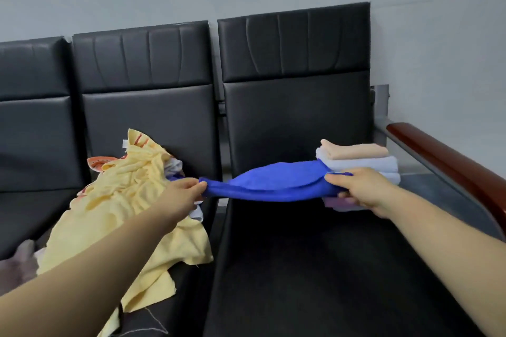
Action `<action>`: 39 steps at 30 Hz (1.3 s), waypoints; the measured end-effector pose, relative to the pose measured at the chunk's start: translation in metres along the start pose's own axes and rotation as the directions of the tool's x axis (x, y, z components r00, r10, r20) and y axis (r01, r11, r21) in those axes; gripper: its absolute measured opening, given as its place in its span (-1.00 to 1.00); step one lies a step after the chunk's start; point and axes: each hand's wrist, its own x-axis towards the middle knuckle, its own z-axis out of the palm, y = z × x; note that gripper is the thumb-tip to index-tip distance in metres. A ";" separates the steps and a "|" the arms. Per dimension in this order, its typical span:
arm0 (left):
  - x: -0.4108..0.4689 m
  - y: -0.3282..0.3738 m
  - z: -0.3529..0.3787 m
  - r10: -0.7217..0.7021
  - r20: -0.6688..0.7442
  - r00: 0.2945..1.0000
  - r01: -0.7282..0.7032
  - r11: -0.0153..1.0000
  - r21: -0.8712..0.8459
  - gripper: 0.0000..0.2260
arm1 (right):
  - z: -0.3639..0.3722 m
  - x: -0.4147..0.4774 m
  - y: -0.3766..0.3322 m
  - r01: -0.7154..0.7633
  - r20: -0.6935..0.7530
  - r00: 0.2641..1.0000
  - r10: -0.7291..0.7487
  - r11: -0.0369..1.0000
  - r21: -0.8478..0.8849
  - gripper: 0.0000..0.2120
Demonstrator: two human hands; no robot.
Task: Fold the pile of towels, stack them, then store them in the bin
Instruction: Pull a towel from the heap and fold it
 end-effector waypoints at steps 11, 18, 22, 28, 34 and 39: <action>-0.019 -0.059 0.032 -0.027 -0.096 0.995 0.022 0.998 -0.053 -0.65 | 0.018 -0.008 0.064 0.132 -0.007 0.989 -0.146 0.919 -0.371 -0.55; -0.037 -0.080 0.034 -0.365 0.124 0.923 0.381 0.914 -0.143 -0.84 | 0.021 -0.020 0.073 -0.342 0.189 0.902 0.388 0.910 -0.233 -0.91; -0.049 -0.079 0.034 -0.423 0.221 0.879 0.448 0.890 -0.079 -0.83 | 0.019 -0.026 0.068 -0.330 0.150 0.913 0.380 0.902 -0.279 -0.92; -0.051 -0.068 0.037 -0.356 0.189 0.915 0.392 0.896 -0.209 -0.84 | 0.033 -0.024 0.071 -0.063 0.075 0.994 0.085 0.965 -0.255 -0.52; -0.058 -0.072 0.048 -0.361 0.168 0.917 0.392 0.895 -0.213 -0.82 | 0.058 -0.025 0.085 0.021 0.174 0.983 0.066 0.890 -0.456 -0.68; -0.065 -0.063 0.058 -0.436 0.338 0.834 0.508 0.847 -0.159 -0.76 | 0.033 -0.029 0.083 -0.077 0.146 0.968 0.206 0.793 -0.605 -0.62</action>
